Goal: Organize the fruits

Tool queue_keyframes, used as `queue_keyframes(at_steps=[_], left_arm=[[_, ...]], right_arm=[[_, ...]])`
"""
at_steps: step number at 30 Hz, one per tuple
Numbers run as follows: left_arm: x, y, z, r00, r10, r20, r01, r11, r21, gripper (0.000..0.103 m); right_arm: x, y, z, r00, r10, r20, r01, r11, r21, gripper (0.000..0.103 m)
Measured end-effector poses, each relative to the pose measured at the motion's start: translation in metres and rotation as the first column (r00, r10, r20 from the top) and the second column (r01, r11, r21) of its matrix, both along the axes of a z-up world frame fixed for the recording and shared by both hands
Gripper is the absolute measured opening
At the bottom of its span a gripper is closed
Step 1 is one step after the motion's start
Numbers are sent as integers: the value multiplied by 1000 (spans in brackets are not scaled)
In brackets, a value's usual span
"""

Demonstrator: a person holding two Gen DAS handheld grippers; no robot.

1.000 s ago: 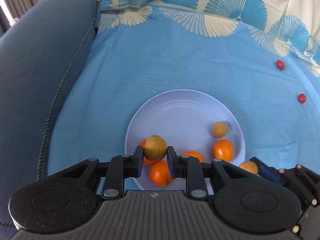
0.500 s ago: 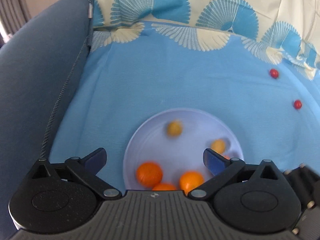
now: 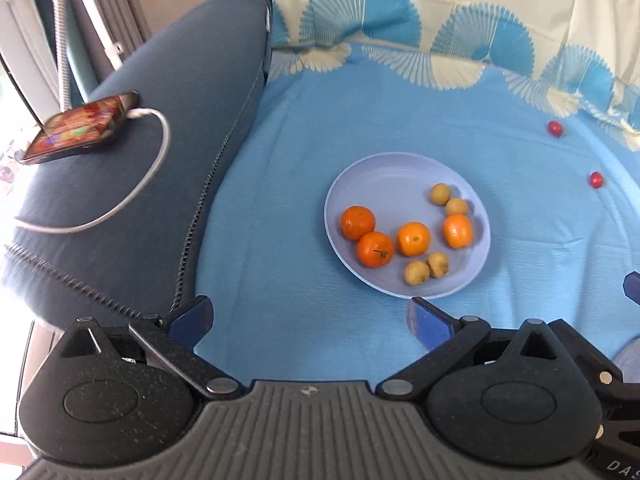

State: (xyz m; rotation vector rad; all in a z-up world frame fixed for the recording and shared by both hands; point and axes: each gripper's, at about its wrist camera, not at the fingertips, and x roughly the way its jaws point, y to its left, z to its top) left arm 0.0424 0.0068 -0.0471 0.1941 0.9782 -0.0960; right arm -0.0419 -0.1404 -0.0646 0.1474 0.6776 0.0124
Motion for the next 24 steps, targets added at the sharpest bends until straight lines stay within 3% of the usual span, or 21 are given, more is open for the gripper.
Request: queue_keyframes(at_steps=[10,24], left_arm=[[-63,8,29,997,-2,84,5,999,-34,103],[-106,2,58,982,-39,183,41,999,-10,103]], right_arm=[[-66,12,33,994,21,106,-16,999,-49,100],[-105,14,58,976,24,215,-10,998,-64,102]])
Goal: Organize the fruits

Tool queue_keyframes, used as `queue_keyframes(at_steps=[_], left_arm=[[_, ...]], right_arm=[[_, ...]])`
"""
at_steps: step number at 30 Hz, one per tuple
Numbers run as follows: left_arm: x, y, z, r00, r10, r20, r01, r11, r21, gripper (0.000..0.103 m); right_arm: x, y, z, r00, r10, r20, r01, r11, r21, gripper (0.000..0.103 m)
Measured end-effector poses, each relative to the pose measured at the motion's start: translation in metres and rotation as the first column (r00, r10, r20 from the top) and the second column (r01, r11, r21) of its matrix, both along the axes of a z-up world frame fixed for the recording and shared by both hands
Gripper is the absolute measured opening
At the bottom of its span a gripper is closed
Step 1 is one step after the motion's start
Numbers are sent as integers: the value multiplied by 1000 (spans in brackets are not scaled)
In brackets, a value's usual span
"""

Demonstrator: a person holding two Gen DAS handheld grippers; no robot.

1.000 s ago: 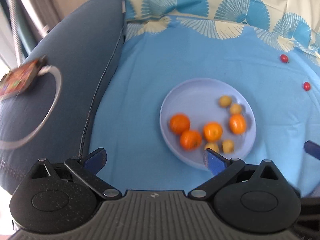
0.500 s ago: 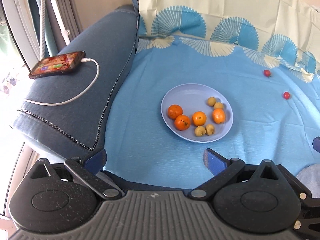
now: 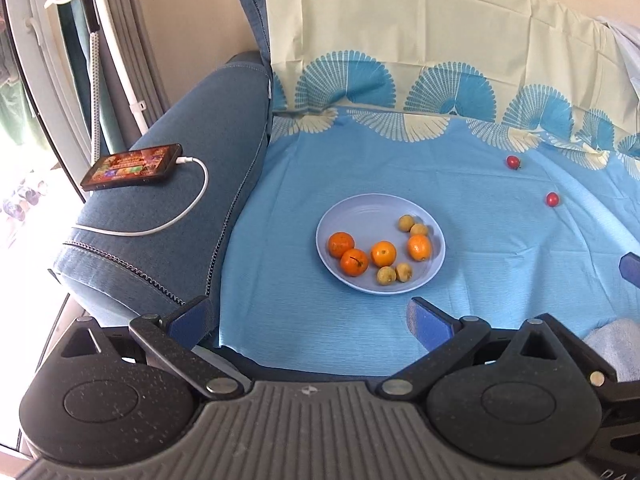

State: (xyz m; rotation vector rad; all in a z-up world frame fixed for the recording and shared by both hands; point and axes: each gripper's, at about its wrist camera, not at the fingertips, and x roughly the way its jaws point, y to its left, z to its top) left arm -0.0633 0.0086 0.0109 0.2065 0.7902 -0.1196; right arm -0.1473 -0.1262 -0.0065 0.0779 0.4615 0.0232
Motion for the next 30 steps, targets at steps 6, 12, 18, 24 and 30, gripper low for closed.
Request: queue_keyframes(at_steps=[6,12,18,24,30], left_arm=[[-6,0,5,1000,-7,16,7,1000,-5,103],[-8,2,6,1000,-10,22,10,1000,-2,103],[-9,2,6,1000,-8,20,8,1000,-4,103],[-7,3,6,1000,-8,16,8,1000,-4,103],[-6,4,5,1000,-9,14,9,1000,-5,103]], right_arm=[[-7,-5,3,1000,-19,14,19,1000,9,102],[-10,-2,4,1000,-15,22,15,1000,2,102],[-10,-1,4,1000,-14,22,14,1000,1,102],[-10,0,4,1000,-11,16,11,1000,-1,102],[-8,0,2,1000,-10,5,10,1000,0,102]])
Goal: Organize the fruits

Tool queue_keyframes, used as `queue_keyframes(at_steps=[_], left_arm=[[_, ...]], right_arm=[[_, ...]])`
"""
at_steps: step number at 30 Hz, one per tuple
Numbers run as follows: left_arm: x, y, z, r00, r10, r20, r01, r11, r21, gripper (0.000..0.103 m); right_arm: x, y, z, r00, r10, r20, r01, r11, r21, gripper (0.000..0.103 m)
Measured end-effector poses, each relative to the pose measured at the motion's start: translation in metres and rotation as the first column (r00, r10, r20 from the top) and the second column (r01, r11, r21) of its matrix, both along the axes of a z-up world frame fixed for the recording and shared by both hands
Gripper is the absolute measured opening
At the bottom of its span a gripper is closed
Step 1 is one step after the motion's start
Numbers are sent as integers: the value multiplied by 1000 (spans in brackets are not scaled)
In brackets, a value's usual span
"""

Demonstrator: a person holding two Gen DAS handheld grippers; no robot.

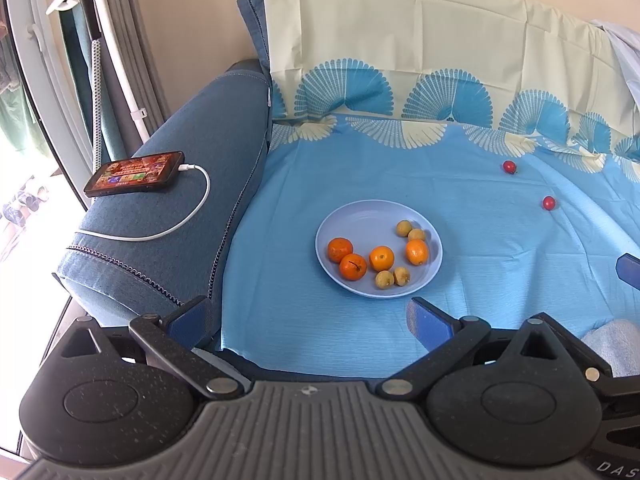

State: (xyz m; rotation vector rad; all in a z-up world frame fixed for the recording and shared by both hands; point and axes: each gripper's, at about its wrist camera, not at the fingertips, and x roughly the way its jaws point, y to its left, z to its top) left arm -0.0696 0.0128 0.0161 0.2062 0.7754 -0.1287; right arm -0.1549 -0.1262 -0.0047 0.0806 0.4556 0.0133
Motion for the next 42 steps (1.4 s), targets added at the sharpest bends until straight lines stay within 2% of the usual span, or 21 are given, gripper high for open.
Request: queue_keyframes(at_steps=[20,33,37,42], left_arm=[[23,-3,-21,998,1,-67,0,1000,19,103],[56,-27,-37,992,-1,-123,9,998,64,103],[68,-40,-44,989,-13,-146,27,995,92,103],[92,-70,-54,985,-38,-167,60,989,131,103]], right_arm=[[17,-3,-16,998,3,-62,-2,1000,28,102],[38,-21,-35,993,3,-118,7,996,88,102],[48,-35,-45,989,-32,-142,50,991,121,102],[63,-73,-63,976,-147,-161,170,976,139,102]])
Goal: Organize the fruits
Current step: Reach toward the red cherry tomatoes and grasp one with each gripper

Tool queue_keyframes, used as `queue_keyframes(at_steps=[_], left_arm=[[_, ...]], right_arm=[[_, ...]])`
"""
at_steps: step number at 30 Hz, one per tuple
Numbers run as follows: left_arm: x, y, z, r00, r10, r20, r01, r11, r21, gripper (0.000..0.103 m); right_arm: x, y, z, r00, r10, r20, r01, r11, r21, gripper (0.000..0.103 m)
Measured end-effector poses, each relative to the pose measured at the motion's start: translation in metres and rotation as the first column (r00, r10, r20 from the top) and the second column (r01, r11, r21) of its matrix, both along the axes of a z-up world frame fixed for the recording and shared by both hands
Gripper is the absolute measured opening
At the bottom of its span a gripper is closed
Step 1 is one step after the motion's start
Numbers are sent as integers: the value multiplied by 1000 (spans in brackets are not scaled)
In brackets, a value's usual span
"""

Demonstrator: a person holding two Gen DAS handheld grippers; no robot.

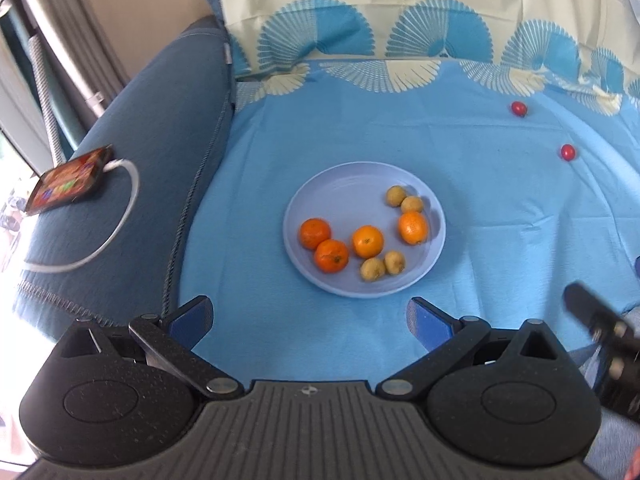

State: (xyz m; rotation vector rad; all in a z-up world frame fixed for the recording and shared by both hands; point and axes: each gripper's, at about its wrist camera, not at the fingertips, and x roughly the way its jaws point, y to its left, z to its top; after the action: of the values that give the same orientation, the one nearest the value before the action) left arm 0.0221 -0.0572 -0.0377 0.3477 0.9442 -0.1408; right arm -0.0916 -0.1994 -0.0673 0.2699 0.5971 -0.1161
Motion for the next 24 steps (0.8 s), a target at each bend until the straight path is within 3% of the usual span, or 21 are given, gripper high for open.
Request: queue_keyframes(at_steps=[7,14,18,24], left_arm=[[59,-82,-16,998,-66,11,66,998,12,103],[146,-209,-53,989,-140,36,141,990,-17,103],[201,-284,-88,974,-228,-7,228,973,-47,103],[263,-380,-149,929,-368,-35,367,930,-30,103]], right_arm=[[41,-84,-37,971,-238,-29,237,971,-28,102],[117,-188,-98,879,-472,-69,470,881,-48,102],[166,-232,-142,839,-529,-128,525,848,-64,102],[222,-263,-187,853,-495,-165,484,869,-103,102]])
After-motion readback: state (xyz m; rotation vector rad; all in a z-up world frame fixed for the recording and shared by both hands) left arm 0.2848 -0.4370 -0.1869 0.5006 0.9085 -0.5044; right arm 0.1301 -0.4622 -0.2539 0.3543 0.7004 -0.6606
